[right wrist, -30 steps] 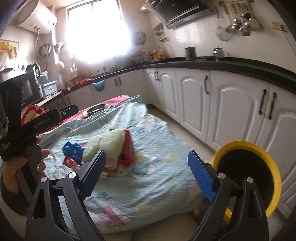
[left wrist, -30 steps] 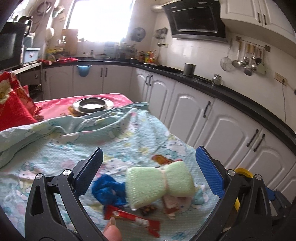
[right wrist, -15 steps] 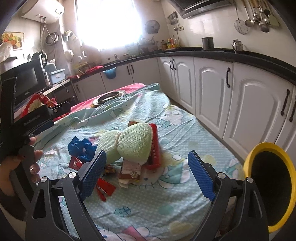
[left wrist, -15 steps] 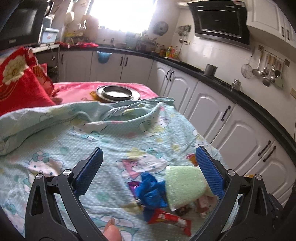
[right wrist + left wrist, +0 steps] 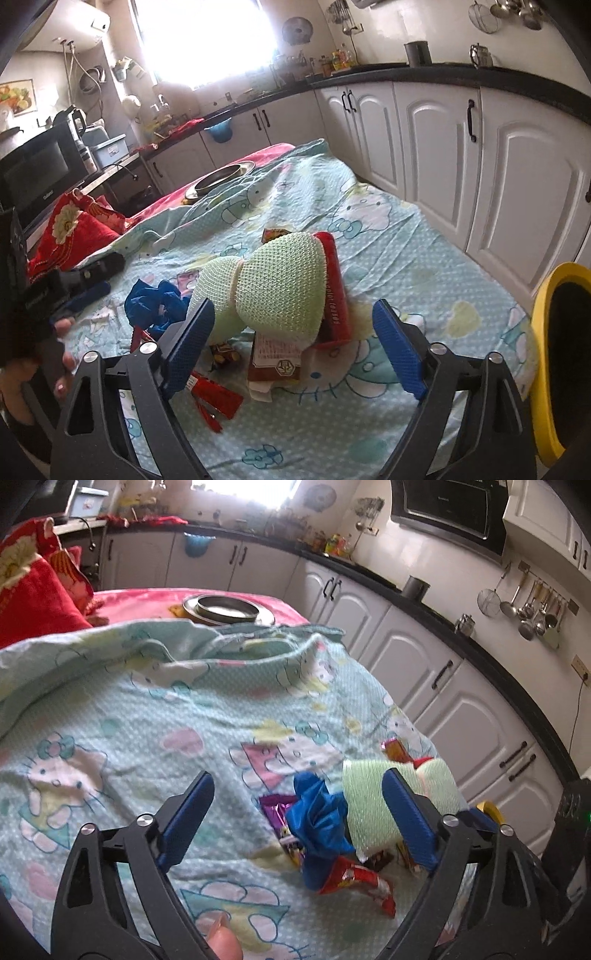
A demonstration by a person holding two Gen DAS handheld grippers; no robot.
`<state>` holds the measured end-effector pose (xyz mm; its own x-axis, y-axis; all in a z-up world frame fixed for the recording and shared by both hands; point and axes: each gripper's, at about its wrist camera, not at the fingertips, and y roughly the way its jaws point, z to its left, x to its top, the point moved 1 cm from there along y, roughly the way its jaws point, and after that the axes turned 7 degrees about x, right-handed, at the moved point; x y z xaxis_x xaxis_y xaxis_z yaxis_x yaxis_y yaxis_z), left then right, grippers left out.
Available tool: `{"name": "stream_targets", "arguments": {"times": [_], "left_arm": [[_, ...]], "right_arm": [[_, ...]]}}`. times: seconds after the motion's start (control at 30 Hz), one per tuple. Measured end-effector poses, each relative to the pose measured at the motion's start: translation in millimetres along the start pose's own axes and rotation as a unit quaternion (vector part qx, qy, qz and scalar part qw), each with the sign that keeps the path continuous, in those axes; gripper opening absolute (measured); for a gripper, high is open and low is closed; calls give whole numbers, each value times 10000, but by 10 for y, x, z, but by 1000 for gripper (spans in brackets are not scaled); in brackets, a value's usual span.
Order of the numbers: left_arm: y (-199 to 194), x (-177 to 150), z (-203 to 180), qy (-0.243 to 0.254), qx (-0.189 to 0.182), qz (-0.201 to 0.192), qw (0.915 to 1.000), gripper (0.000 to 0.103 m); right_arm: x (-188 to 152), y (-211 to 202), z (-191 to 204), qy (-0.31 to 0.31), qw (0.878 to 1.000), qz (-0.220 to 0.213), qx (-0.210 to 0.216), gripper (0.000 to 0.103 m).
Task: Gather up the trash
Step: 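Grasp the blue plastic with the left gripper while the right gripper grasps the green mesh sponge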
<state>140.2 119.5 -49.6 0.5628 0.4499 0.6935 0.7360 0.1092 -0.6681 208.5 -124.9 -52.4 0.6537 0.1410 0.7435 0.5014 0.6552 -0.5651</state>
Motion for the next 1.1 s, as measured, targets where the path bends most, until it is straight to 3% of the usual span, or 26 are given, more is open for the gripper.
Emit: {"name": "stream_targets", "arguments": {"times": [0.33, 0.47, 0.53, 0.73, 0.9, 1.1], "left_arm": [[90, -105, -72, 189, -220, 296, 9991, 65], [135, -134, -71, 200, -244, 385, 9988, 57], [157, -145, -68, 191, -250, 429, 9986, 46], [127, -132, -90, 253, -318, 425, 9983, 16], [63, -92, -89, 193, -440, 357, 9982, 9], [-127, 15, -94, 121, -570, 58, 9983, 7]], "right_arm": [[14, 106, -72, 293, 9993, 114, 202, 69], [5, 143, -86, 348, 9987, 216, 312, 57], [1, 152, -70, 333, 9983, 282, 386, 46], [9, 25, -5, 161, 9988, 102, 442, 32], [46, -87, 74, -44, 9989, -52, 467, 27], [78, -246, 99, -77, 9982, -245, 536, 25]]}}
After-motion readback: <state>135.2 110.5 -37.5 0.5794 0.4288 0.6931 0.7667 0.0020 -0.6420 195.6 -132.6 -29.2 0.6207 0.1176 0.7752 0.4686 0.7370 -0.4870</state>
